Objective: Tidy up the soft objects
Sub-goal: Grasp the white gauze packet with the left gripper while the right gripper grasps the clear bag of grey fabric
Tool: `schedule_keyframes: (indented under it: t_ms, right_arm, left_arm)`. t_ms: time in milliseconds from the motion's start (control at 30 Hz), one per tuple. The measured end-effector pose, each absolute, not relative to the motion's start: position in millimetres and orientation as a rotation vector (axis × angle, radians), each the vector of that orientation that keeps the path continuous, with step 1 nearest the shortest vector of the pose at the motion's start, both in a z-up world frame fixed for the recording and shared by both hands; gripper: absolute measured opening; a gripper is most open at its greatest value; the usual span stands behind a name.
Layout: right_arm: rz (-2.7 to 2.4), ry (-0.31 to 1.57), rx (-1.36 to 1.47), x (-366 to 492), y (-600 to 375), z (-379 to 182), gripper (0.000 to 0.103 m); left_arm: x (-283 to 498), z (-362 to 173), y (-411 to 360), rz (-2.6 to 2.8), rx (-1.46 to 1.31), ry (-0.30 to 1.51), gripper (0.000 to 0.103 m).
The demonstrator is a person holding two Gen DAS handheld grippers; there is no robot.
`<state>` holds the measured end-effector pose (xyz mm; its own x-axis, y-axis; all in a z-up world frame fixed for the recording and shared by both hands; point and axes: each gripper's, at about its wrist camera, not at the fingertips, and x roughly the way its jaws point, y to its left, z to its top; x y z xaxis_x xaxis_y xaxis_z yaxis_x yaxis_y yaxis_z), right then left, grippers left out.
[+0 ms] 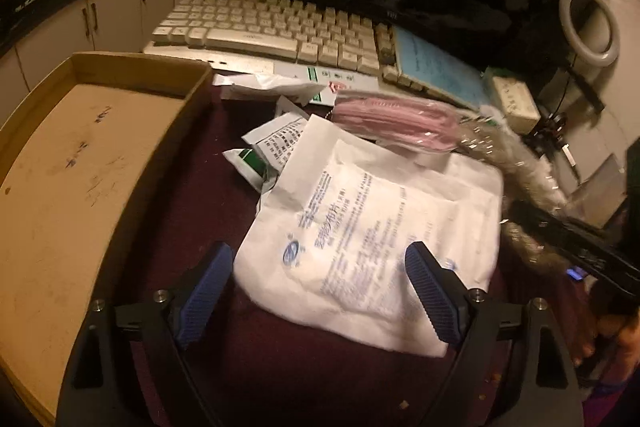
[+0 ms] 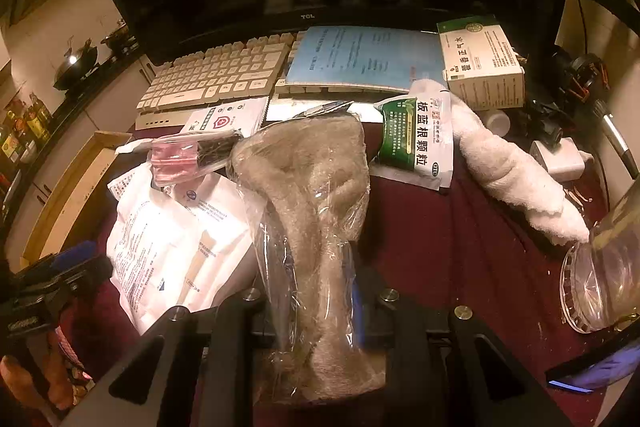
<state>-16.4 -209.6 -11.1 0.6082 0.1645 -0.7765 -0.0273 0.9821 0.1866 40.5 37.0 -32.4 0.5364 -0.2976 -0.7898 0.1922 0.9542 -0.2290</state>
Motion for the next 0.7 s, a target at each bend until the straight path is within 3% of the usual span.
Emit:
schedule_keyframes:
  t_ms: [233,300,400,467,567,700]
  right_arm:
    - [0.112,0.92,0.161,-16.8,-208.8,-14.0,0.025]
    - [0.117,0.932,0.157,-16.4,-206.1,-18.6,0.025]
    - [0.132,0.95,0.146,-14.9,-199.7,-25.2,0.025]
    - [0.132,0.95,0.13,-15.1,-194.3,-27.7,0.025]
    - [0.132,0.949,0.11,-15.1,-189.3,-28.0,0.027]
    - [0.134,0.949,0.093,-14.5,-184.2,-29.4,0.027]
  left_arm:
    - [58.2,-40.0,24.0,-0.365,-0.154,1.001,0.096]
    - [53.0,-38.1,16.9,-0.408,-0.131,0.995,0.086]
    - [43.6,-30.2,11.4,-0.43,-0.112,0.964,0.057]
    - [39.9,-26.1,12.5,-0.434,-0.126,0.962,0.032]
    - [36.1,-22.4,18.0,-0.44,-0.164,0.963,0.021]
    - [29.8,-18.6,20.6,-0.452,-0.201,0.957,0.016]
